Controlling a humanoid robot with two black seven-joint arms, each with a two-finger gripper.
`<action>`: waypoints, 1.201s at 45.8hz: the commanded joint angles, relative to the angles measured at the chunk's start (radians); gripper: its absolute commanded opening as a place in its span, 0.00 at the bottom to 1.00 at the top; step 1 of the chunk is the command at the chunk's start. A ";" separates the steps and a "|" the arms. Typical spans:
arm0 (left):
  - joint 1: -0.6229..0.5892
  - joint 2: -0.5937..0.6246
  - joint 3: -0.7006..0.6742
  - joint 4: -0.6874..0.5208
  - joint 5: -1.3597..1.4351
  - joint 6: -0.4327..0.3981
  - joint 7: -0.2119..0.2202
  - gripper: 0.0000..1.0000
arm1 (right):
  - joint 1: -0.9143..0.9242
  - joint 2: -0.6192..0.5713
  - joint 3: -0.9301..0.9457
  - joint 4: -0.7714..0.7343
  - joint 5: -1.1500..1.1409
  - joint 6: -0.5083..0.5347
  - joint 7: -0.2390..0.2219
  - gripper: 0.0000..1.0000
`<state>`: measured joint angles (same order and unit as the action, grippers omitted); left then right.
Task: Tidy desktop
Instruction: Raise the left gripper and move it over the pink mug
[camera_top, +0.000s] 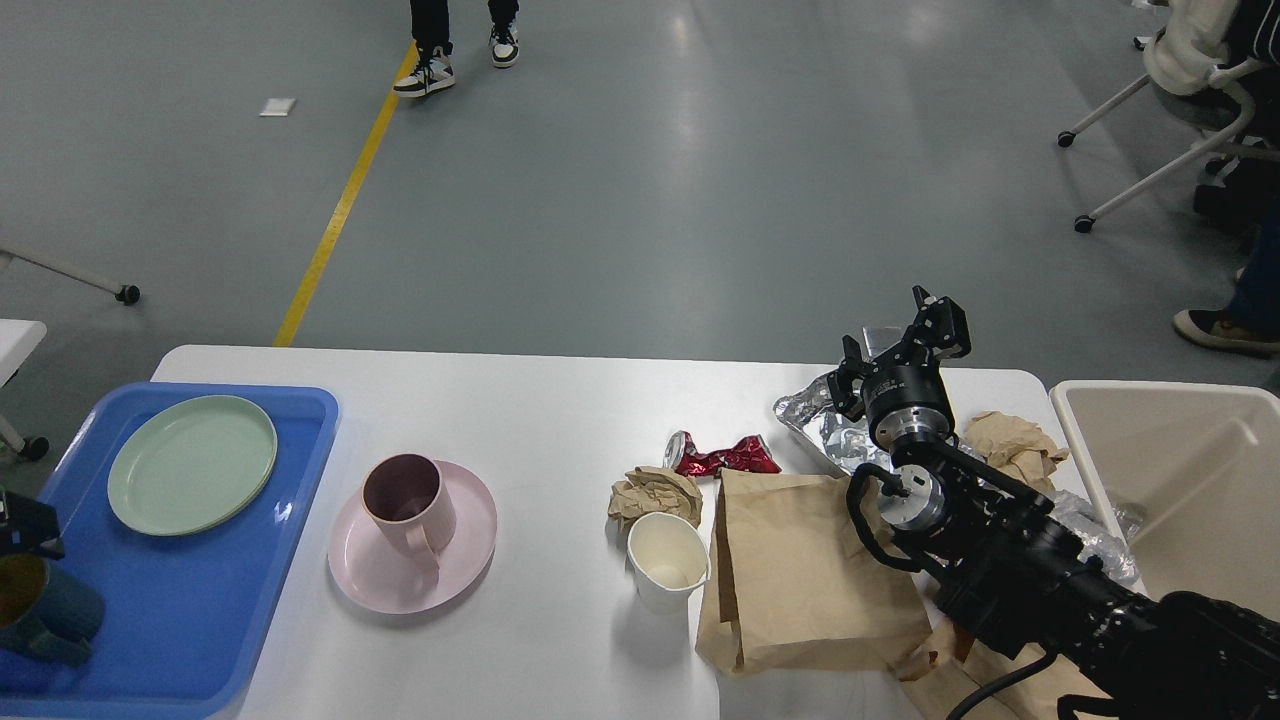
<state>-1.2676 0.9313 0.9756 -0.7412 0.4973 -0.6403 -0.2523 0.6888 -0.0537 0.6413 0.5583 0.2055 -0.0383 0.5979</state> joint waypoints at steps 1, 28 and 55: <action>-0.310 -0.018 0.266 -0.185 -0.034 0.005 -0.005 0.89 | 0.000 0.000 0.000 -0.001 0.000 0.000 0.000 1.00; -1.131 -0.673 0.669 -0.802 -0.555 0.001 0.013 0.89 | 0.000 0.000 0.000 -0.001 0.000 -0.002 -0.001 1.00; -1.360 -0.853 0.592 -0.997 -0.741 -0.001 0.007 0.89 | 0.000 0.000 0.000 -0.001 0.000 0.000 0.000 1.00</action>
<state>-2.6352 0.0747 1.5655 -1.7393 -0.2390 -0.6437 -0.2437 0.6887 -0.0537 0.6412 0.5569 0.2056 -0.0385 0.5974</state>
